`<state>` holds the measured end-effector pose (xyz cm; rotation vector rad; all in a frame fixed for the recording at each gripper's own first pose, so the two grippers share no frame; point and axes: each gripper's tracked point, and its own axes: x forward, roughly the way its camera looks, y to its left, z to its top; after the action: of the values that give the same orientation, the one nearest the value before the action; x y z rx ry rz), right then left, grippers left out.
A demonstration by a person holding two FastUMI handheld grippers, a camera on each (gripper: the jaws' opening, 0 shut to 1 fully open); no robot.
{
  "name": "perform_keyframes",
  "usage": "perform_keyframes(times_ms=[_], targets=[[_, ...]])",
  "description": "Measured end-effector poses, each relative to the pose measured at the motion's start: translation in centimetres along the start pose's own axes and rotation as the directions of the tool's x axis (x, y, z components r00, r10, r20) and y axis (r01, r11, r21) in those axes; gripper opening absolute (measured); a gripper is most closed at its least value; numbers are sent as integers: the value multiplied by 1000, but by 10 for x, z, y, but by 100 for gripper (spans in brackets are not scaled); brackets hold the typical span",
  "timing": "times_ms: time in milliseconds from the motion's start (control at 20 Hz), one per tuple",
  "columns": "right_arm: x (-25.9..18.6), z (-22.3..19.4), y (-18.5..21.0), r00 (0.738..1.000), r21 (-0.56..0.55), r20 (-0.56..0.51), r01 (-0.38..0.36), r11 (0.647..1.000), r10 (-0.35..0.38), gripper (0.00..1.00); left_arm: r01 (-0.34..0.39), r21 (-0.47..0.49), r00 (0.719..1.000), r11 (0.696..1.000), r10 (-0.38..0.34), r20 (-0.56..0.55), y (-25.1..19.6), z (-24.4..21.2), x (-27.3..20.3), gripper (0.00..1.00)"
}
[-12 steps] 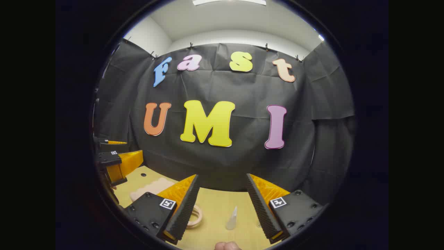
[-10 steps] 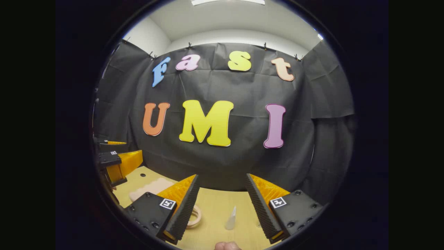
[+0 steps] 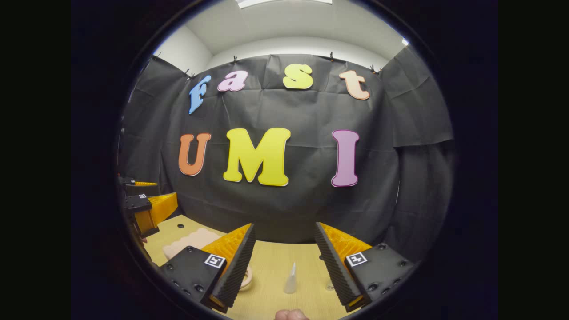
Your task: First open the suitcase, pack the skin care products into it, and then close the suitcase.
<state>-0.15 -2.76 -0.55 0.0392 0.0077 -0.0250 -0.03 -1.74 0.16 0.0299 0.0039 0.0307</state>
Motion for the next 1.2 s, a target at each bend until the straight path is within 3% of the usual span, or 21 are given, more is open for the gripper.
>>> perform_keyframes(times_ms=[550,1050,1200], targets=[[1,-17,-11,999,-5,-36,-21,1000,21,80,7,15,999,1000,-6,-46,-7,-25,0,98],[-19,-53,-64,989,-88,-126,60,994,-71,80,192,77,965,978,-173,-198,-82,-107,12,99],[-26,-58,-95,980,-110,-145,118,987,-133,80,250,221,953,943,-198,-230,-107,-136,24,100]])
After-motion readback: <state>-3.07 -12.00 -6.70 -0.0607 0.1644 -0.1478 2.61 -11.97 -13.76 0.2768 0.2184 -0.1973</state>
